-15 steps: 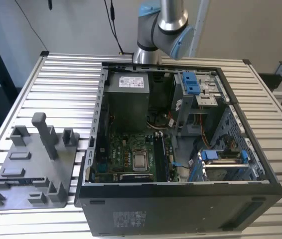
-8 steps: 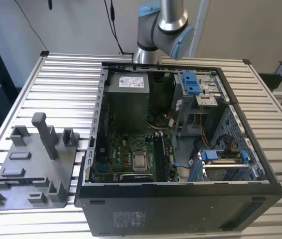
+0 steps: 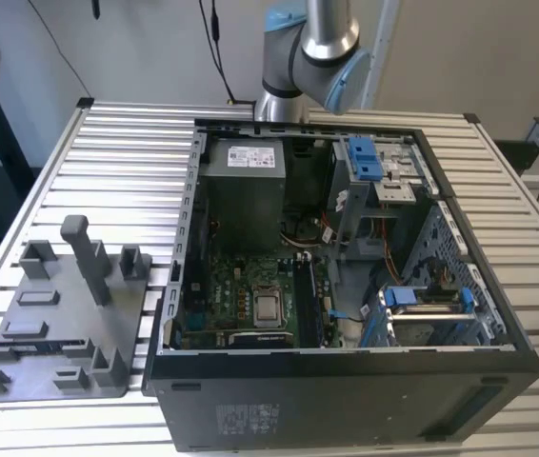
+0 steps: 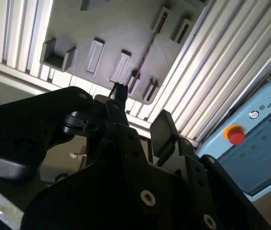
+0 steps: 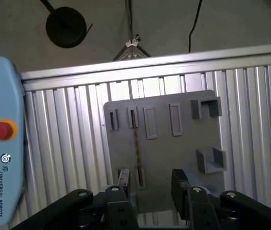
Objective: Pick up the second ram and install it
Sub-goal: 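Pick up the second ram and move it above second insertion slot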
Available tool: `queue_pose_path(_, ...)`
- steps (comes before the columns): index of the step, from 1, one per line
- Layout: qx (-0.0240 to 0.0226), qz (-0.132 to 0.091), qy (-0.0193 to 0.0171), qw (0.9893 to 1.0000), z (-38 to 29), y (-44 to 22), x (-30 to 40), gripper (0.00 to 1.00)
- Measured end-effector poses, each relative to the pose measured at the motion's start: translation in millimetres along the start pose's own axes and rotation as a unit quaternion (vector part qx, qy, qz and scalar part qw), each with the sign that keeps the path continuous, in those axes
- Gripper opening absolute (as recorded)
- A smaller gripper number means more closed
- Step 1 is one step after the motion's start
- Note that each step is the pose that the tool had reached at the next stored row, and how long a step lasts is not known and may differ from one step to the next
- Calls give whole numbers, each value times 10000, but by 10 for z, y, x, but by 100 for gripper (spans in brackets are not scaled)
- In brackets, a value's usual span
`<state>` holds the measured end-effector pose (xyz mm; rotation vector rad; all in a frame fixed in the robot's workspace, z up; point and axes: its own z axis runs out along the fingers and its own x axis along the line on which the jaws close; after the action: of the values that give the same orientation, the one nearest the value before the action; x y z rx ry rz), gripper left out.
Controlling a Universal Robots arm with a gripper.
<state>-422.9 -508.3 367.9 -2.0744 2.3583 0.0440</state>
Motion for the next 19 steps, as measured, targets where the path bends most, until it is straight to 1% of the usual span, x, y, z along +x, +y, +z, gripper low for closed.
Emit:
queue_pose_path(11, 15, -1, -2, 10000, 128, -3, 2, 48)
queue_pose_path(19, 17, -1, -3, 10000, 216, -4, 4, 48)
